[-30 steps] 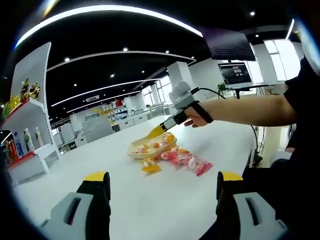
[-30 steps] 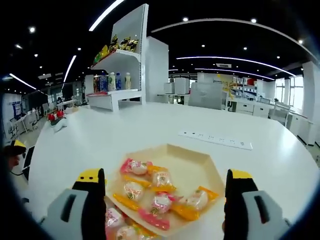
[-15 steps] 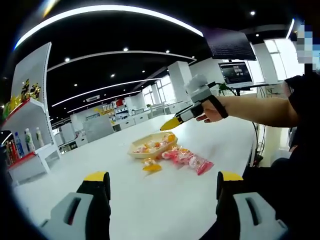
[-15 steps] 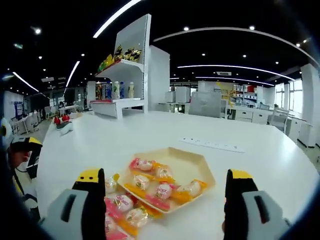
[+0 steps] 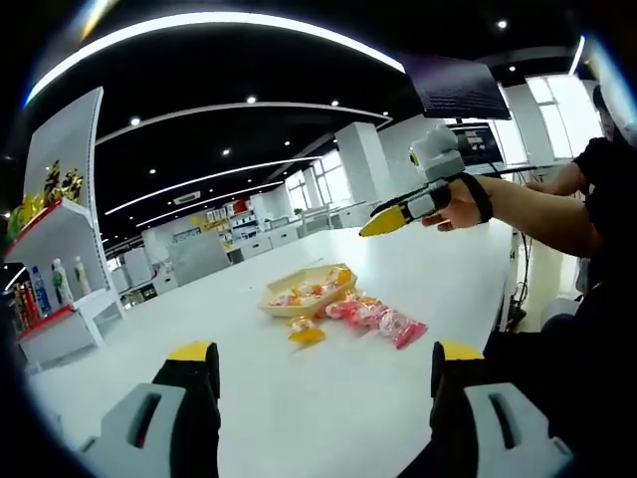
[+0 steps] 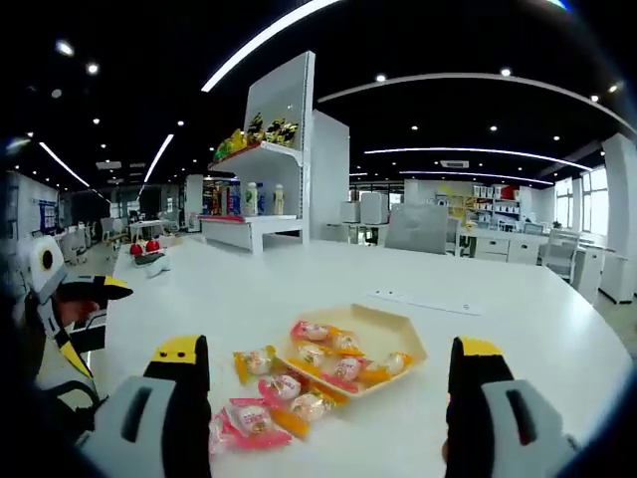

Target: Pick up the marshmallows scattered on the table and place them into the bowl on the table

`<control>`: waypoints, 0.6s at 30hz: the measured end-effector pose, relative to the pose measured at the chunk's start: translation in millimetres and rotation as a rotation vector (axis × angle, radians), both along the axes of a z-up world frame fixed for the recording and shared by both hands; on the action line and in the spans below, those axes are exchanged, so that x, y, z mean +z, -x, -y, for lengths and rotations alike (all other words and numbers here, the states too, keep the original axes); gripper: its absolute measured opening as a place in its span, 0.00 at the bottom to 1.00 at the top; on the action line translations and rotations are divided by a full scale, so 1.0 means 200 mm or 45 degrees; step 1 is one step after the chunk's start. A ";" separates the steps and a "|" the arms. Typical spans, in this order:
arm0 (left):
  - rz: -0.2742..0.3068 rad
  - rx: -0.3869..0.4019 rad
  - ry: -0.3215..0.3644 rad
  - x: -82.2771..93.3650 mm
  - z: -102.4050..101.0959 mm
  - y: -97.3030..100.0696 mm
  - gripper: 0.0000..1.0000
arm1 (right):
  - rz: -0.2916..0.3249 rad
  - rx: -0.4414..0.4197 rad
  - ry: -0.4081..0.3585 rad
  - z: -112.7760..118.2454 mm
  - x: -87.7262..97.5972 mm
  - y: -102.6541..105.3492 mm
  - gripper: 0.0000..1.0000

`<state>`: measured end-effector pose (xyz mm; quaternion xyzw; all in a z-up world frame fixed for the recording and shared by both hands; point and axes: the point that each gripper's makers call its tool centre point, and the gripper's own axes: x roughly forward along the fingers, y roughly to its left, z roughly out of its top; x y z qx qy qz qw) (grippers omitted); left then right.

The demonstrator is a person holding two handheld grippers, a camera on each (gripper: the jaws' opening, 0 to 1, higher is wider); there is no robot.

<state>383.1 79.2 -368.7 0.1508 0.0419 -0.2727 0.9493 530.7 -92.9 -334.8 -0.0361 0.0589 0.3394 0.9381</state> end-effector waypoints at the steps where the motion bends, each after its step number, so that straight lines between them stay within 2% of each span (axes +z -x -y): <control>1: 0.001 0.000 0.000 0.00 0.00 0.00 0.87 | 0.005 -0.003 -0.003 0.00 0.00 0.02 0.97; 9: 0.003 -0.004 -0.004 0.00 0.02 0.00 0.87 | 0.004 -0.009 -0.070 0.04 -0.01 0.14 0.97; 18: 0.002 -0.009 -0.010 -0.01 0.03 0.01 0.87 | 0.000 -0.013 -0.029 0.05 -0.06 0.18 0.97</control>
